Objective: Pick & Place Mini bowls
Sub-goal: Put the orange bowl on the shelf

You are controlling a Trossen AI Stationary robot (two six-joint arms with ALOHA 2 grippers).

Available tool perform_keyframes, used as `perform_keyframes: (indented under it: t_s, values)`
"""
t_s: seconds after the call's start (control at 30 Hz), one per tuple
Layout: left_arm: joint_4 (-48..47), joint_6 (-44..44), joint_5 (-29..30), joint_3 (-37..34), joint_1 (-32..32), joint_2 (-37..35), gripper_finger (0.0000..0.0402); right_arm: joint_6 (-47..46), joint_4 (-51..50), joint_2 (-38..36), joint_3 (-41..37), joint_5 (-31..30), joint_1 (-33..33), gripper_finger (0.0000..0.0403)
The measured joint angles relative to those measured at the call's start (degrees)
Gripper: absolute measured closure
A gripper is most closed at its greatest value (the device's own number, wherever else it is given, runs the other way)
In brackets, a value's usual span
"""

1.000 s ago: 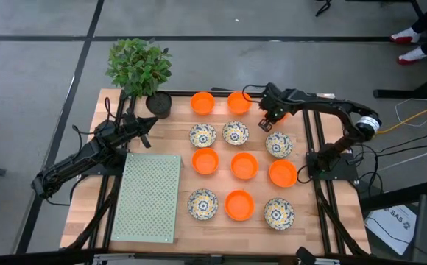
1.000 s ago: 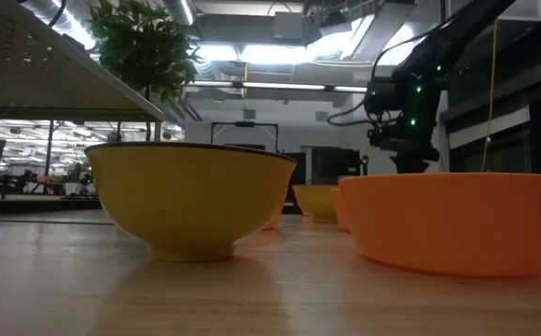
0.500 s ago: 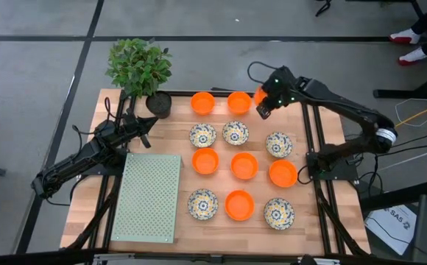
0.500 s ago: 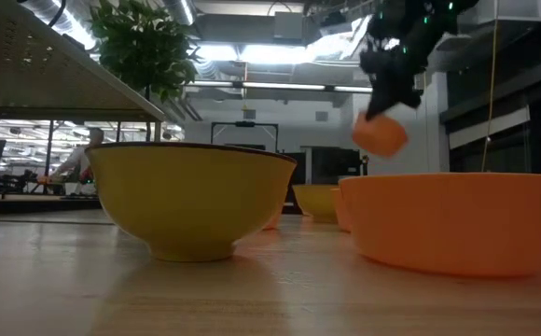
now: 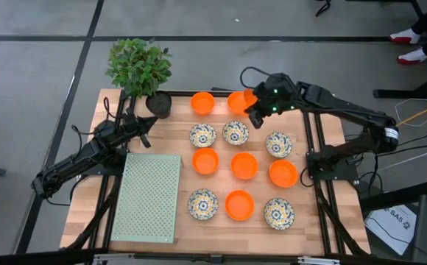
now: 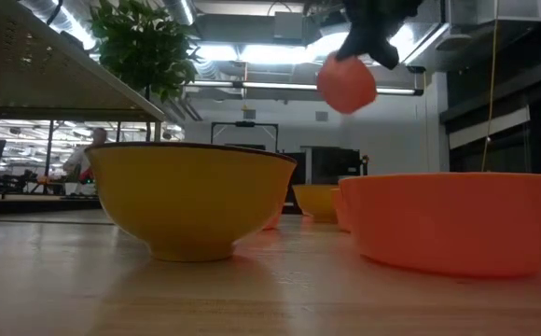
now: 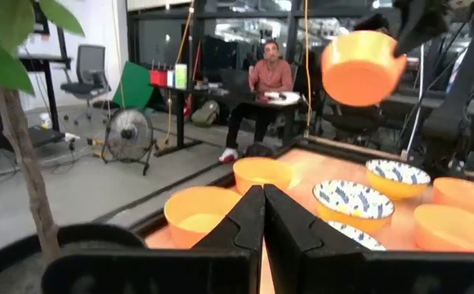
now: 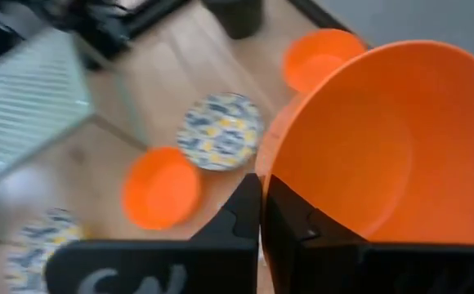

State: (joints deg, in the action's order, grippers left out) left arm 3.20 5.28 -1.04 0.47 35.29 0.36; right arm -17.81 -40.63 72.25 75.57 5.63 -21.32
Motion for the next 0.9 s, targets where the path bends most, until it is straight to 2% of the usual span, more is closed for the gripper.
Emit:
perform_keyframes:
  t_s: [0.1,0.2,0.33,0.5,0.63,0.73,0.9]
  values:
    - [2.2,7.2,-1.4,0.0,0.0,0.0,0.0398,-3.9,1.7,0.0,0.0,-0.3,3.9,0.0397]
    - [5.8,17.0,-5.2,0.0,0.0,0.0,0.0398,-6.3,3.7,0.0,0.0,-3.6,7.9,0.0397]
    - [11.1,19.0,-11.4,0.0,0.0,0.0,0.0397,-7.4,7.2,0.2,0.0,-6.0,11.9,0.0397]
    - [17.3,21.7,-24.8,2.5,0.0,0.5,0.0397,-7.7,15.6,1.1,0.0,-4.6,14.8,0.0397]
    - [19.4,25.0,-30.5,7.1,0.0,2.9,0.0397,-7.6,23.3,2.4,0.0,0.9,15.5,0.0397]
    - [19.5,24.7,-32.8,12.2,-0.1,5.9,0.0398,-7.3,27.2,3.9,0.0,2.0,15.9,0.0397]
    - [18.2,25.2,-36.7,22.5,-0.1,15.3,0.0398,-6.0,28.8,6.4,0.0,5.0,16.3,0.0397]
